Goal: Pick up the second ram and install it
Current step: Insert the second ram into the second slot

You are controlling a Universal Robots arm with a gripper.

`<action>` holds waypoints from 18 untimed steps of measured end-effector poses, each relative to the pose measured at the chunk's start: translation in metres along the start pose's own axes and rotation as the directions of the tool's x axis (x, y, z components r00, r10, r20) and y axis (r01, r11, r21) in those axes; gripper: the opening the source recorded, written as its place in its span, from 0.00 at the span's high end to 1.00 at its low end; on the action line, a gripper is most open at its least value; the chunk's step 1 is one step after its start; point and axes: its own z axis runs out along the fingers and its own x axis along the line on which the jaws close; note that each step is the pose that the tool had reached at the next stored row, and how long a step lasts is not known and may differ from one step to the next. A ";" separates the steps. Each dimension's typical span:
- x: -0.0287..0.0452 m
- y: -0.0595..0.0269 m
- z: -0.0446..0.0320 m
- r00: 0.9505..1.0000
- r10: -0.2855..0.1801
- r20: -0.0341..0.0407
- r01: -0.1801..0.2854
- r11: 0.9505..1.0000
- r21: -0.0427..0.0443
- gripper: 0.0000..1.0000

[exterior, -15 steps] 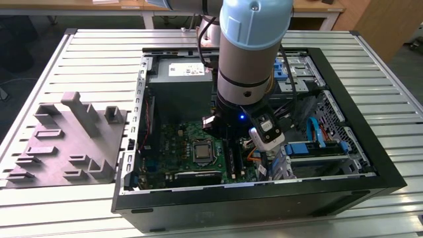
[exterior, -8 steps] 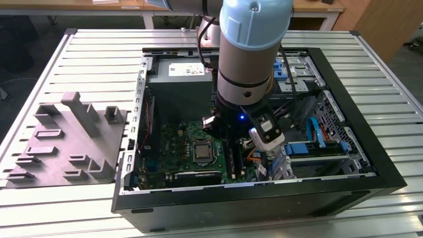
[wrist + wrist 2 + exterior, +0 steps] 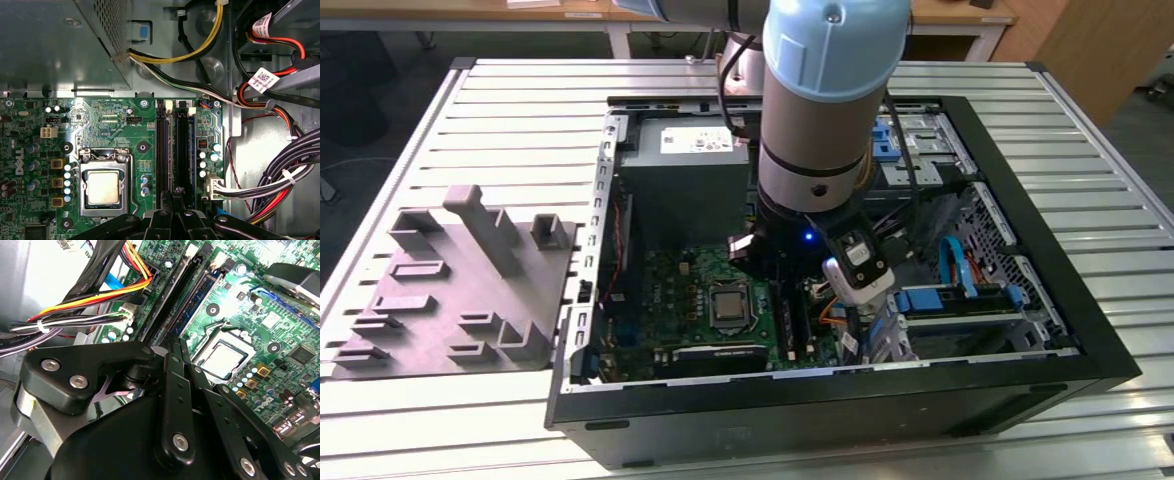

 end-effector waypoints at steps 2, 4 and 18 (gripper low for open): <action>0.0000 0.0000 0.0006 1.000 0.000 0.000 0.000 1.000 0.000 0.89; 0.0000 0.0000 0.0006 1.000 0.000 0.000 0.000 1.000 0.000 0.89; 0.0003 -0.0001 0.0037 1.000 0.000 0.000 0.000 1.000 0.000 0.89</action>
